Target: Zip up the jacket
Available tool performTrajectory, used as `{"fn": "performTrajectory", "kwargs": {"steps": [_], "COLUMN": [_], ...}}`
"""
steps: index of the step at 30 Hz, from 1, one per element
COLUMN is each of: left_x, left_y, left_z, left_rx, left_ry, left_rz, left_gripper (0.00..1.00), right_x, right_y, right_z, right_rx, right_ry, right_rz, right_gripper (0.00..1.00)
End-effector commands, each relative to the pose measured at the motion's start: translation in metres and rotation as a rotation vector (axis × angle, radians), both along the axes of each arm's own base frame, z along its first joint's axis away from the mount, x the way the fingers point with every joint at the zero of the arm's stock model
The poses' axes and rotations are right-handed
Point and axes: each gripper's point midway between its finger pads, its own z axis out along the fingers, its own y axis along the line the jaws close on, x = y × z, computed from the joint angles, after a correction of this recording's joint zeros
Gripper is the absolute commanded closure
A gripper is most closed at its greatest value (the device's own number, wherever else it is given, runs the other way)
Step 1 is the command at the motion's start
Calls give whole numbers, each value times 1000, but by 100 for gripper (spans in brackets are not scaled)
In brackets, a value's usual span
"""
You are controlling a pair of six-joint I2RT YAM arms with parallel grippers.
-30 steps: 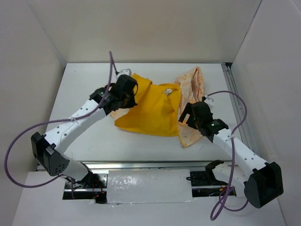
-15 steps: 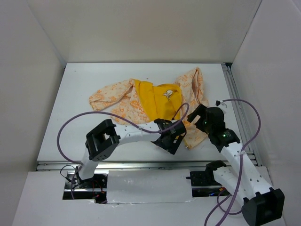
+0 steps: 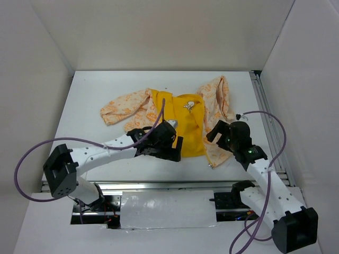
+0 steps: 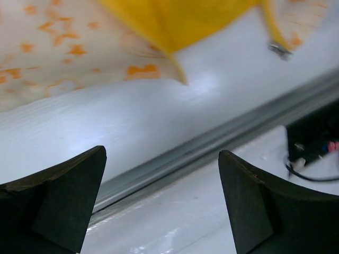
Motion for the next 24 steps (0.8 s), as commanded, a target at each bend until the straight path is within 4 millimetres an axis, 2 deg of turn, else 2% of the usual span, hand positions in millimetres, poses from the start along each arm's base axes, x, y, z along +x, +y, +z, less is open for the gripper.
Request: {"fn": "performTrajectory", "kwargs": {"steps": [1, 2, 3, 4, 5, 6, 7, 8, 9, 10, 11, 12, 13, 14, 15, 16, 17, 18, 19, 20, 21, 22, 23, 24], "left_x": [22, 27, 31, 36, 45, 47, 64, 70, 78, 84, 92, 99, 109, 114, 118, 127, 129, 130, 133, 134, 135, 136, 138, 139], "left_y": [52, 62, 72, 81, 104, 110, 121, 126, 127, 129, 136, 138, 142, 142, 139, 141, 140, 139, 137, 137, 138, 138, 138, 137], "left_z": [-24, -30, -32, -24, -33, -34, -32, -31, -29, -29, -30, -38, -36, -39, -45, -46, -48, -52, -52, -54, -55, -56, -60, -61], "left_rx": [80, 86, 79, 37, 33, 11, -44, -56, -82, -85, -81, -75, -104, -118, -132, -144, -151, -152, -161, -163, -164, -166, -163, -166], "left_ry": [118, 138, 158, 154, 175, 184, 144, 129, 117, 104, 87, 100, 110, 127, 158, 143, 145, 148, 130, 131, 130, 129, 134, 133], "left_rz": [288, 336, 381, 417, 496, 501, 531, 530, 523, 524, 521, 522, 531, 532, 519, 513, 497, 486, 468, 465, 467, 460, 460, 454], "left_gripper": [1, 1, 1, 1, 1, 1, 1, 1, 1, 1, 1, 1, 1, 1, 1, 1, 1, 1, 1, 1, 1, 1, 2, 2], "right_x": [7, 8, 14, 10, 23, 26, 36, 52, 59, 73, 89, 98, 118, 130, 141, 156, 166, 176, 189, 197, 204, 217, 225, 230], "right_y": [33, 40, 37, 56, 62, 75, 85, 93, 106, 118, 133, 143, 159, 164, 175, 187, 195, 202, 215, 221, 231, 242, 249, 254], "right_z": [30, 36, 43, 48, 58, 61, 49, 73, 75, 59, 83, 83, 81, 80, 52, 74, 73, 44, 62, 58, 28, 46, 21, 16], "right_rx": [-60, -85, -107, -128, -164, -181, -221, -243, -264, -308, -313, -331, -362, -397, -452, -459, -472, -520, -496, -493, -518, -495, -513, -512], "right_ry": [-127, -147, -160, -169, -178, -180, -132, -169, -165, -115, -157, -152, -130, -117, -50, -87, -87, -38, -74, -70, -28, -76, -50, -46], "right_rz": [213, 238, 218, 282, 268, 292, 312, 306, 324, 342, 355, 370, 381, 366, 382, 374, 371, 366, 350, 348, 361, 350, 361, 365], "right_gripper": [2, 2, 2, 2, 2, 2, 3, 4, 5, 6, 7, 8, 8, 8, 10, 11, 11, 13, 14, 15, 17, 18, 19, 19]}}
